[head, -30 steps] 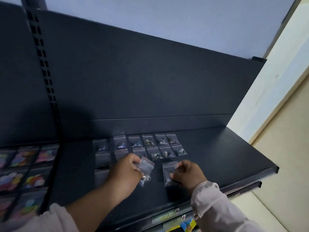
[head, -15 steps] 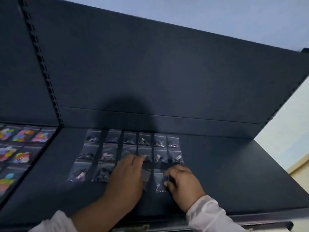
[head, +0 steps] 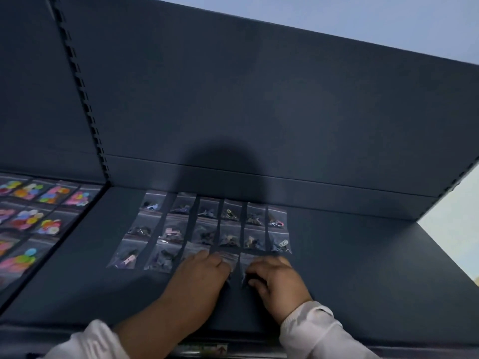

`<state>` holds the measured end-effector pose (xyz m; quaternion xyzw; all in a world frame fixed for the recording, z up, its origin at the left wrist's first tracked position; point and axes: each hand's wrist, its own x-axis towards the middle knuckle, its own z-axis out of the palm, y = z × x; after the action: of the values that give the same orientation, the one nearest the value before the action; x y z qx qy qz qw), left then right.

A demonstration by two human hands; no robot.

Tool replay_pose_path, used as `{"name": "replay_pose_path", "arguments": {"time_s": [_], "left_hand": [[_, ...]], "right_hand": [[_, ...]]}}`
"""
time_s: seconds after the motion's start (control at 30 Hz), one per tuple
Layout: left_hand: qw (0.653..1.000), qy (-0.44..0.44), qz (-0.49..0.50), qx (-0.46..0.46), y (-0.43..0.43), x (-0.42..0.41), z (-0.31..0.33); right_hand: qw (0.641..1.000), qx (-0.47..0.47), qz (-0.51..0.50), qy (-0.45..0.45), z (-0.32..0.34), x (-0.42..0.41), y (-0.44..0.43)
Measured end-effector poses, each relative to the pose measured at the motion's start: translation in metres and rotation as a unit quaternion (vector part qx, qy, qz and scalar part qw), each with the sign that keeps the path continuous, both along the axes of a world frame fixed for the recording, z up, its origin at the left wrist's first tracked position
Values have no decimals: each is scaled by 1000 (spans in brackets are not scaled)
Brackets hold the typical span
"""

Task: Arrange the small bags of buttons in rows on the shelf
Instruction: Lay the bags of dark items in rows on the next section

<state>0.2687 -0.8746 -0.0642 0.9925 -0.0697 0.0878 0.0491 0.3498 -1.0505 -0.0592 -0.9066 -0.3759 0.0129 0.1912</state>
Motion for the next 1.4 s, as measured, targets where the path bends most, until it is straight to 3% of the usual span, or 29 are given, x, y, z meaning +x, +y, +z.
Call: {"name": "replay_pose_path", "arguments": {"time_s": [0.47, 0.8, 1.13, 1.4], "left_hand": [[998, -52, 19, -12, -2, 3, -3], [985, -91, 142, -23, 51, -25, 41], [953, -108, 281, 33, 135, -117, 96], [919, -108, 377, 41, 228, -251, 120]], "right_hand": [[999, 7, -7, -32, 9, 6, 7], [995, 8, 57, -81, 58, 11, 54], [981, 43, 151, -116, 105, -49, 161], [965, 40, 228, -121, 125, -159, 285]]}}
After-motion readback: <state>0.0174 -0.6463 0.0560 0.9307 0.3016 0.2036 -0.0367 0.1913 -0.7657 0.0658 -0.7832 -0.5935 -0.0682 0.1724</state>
